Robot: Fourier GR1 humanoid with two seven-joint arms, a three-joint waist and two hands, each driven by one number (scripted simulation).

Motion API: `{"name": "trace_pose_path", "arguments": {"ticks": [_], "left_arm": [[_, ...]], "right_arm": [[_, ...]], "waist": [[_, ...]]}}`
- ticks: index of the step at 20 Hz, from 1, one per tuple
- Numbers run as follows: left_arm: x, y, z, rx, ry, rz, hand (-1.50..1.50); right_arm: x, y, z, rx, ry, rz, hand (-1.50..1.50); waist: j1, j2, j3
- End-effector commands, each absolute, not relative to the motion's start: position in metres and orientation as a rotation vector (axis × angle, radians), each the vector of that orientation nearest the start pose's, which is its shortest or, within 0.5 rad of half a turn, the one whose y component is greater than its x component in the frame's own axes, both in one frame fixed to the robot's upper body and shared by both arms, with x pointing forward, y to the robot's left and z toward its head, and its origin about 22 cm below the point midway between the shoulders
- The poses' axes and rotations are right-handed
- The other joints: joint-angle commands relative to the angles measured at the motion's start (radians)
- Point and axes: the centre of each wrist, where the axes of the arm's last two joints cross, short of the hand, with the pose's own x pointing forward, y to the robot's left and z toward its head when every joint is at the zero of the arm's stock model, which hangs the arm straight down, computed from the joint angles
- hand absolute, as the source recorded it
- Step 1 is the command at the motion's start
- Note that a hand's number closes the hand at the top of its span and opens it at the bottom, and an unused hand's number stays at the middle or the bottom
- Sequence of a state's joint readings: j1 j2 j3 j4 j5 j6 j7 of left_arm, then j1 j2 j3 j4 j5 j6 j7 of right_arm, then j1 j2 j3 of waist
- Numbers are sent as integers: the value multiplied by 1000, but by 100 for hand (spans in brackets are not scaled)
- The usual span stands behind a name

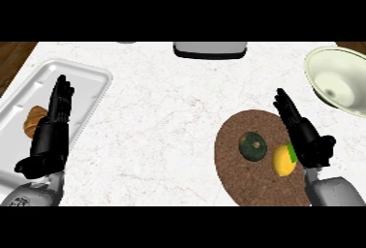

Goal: Pick the squash from the placemat and place it in the bowl

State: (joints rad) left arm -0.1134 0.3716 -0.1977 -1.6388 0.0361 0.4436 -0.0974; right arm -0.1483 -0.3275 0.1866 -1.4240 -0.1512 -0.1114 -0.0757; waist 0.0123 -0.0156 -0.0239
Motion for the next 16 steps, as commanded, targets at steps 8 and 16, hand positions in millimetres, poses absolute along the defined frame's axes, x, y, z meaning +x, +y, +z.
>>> {"name": "trace_pose_path", "arguments": {"ticks": [8,16], "left_arm": [[261,258,59,28,-1727,62,0],[262,293,63,-79,-1701,68,0]], "right_arm": [[278,-331,27,-749,-1379,170,-150],[296,-288,49,-893,-1439,52,-150]], "waist": [[-38,22,5],[-10,15,22]]}}
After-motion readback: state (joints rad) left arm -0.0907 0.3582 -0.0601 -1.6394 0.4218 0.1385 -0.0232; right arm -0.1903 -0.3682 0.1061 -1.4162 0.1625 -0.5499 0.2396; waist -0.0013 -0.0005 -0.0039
